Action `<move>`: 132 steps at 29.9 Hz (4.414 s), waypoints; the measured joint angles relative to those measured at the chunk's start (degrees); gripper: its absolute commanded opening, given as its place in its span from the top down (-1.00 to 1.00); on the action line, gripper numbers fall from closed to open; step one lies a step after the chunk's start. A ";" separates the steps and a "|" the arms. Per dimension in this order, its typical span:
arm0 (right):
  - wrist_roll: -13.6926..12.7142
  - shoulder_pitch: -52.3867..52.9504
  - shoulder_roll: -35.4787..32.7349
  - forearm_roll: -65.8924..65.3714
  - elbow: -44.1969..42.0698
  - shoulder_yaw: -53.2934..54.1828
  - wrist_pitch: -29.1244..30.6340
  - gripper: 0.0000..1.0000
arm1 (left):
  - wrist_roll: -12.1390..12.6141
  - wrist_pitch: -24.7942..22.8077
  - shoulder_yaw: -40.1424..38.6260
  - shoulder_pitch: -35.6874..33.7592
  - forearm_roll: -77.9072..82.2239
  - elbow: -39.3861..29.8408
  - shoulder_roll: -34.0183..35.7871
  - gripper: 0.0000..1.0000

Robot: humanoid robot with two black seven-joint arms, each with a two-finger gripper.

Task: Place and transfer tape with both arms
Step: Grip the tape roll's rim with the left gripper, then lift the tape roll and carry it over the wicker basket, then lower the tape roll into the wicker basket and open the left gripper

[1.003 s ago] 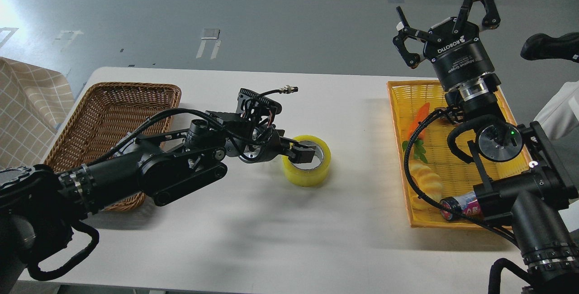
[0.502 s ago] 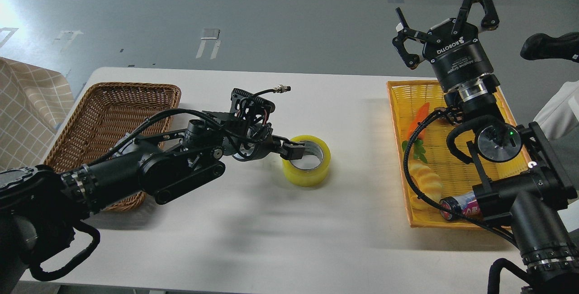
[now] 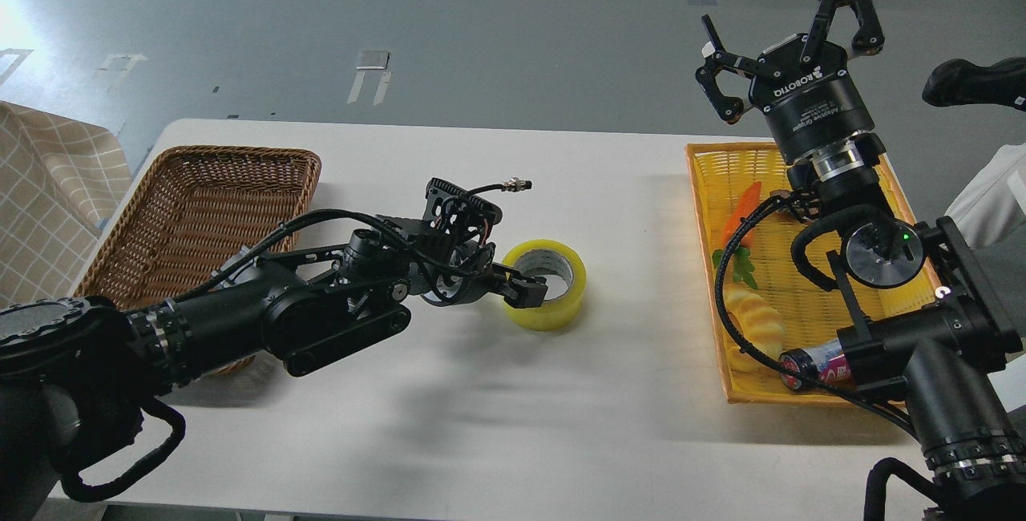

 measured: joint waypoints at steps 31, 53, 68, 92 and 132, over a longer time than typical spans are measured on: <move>0.09 0.10 0.60 0.07 -1.20 0.02 0.00 -0.99 | -8.96 -0.18 0.83 -10.10 5.69 0.33 6.84 1.00; 0.09 0.09 0.72 0.18 -1.30 -0.08 0.00 -0.99 | -15.36 -1.53 0.88 -12.22 3.89 -5.98 36.97 1.00; 0.10 -0.03 0.77 0.18 -1.30 -0.09 0.00 -0.99 | -18.17 0.48 1.75 -7.50 1.43 -5.02 45.08 1.00; 0.09 -1.11 0.77 0.18 -1.30 -0.14 0.00 -1.00 | -20.36 8.51 1.81 3.99 0.53 0.76 45.72 1.00; 0.19 -1.33 0.77 0.18 -1.20 -0.44 0.00 -1.00 | -21.27 11.68 1.70 8.70 -4.08 6.45 43.54 -0.38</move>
